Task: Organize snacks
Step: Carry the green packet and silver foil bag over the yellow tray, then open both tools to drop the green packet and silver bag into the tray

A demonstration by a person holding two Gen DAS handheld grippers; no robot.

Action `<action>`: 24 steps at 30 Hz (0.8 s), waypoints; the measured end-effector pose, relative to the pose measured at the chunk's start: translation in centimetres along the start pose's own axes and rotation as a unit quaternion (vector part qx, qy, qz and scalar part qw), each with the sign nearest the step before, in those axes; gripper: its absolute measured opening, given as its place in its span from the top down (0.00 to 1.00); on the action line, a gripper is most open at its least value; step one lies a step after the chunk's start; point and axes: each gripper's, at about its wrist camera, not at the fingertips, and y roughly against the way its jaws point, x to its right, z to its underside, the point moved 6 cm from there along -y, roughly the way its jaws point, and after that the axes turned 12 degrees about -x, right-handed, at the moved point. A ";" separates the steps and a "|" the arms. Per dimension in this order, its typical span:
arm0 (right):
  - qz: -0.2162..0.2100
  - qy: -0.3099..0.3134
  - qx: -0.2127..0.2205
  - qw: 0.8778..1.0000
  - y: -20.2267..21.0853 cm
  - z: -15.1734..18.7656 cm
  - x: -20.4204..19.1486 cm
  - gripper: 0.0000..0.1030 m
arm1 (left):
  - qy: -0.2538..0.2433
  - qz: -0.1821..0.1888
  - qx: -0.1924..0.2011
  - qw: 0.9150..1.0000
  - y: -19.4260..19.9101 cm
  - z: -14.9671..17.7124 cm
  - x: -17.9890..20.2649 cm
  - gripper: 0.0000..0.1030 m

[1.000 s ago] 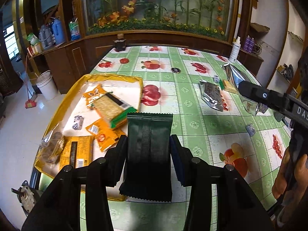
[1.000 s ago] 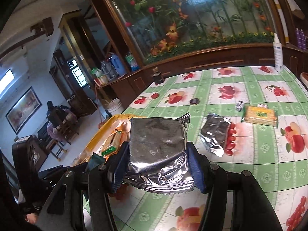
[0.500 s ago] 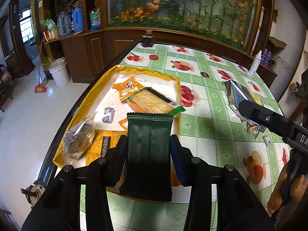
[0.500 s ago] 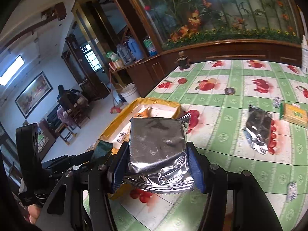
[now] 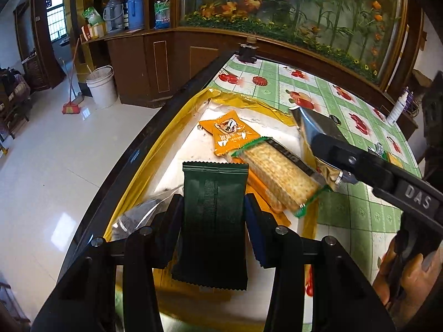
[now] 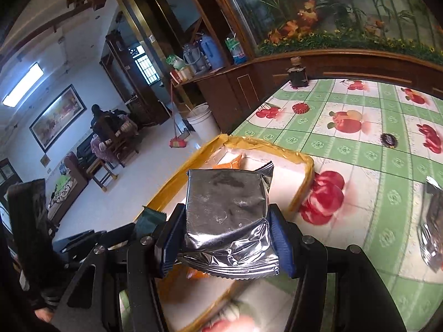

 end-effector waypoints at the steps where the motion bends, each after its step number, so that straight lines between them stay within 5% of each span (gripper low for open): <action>1: 0.000 -0.002 -0.002 1.000 -0.5 -0.5 0.2 0.42 | 0.002 -0.001 -0.003 1.000 -0.5 -0.3 0.0 0.59; 8: 0.007 -0.010 -0.022 1.000 -4.3 -2.6 1.7 0.42 | 0.010 -0.001 -0.024 1.000 -2.5 -1.1 -0.2 0.57; 13: 0.002 -0.016 -0.034 0.999 -5.6 -2.9 2.2 0.40 | 0.020 -0.022 -0.015 0.999 -1.6 -1.2 -0.4 0.40; 24: -0.008 -0.039 0.011 0.999 -0.1 -1.1 3.5 0.36 | 0.018 -0.043 0.035 0.998 2.1 -1.1 0.9 0.26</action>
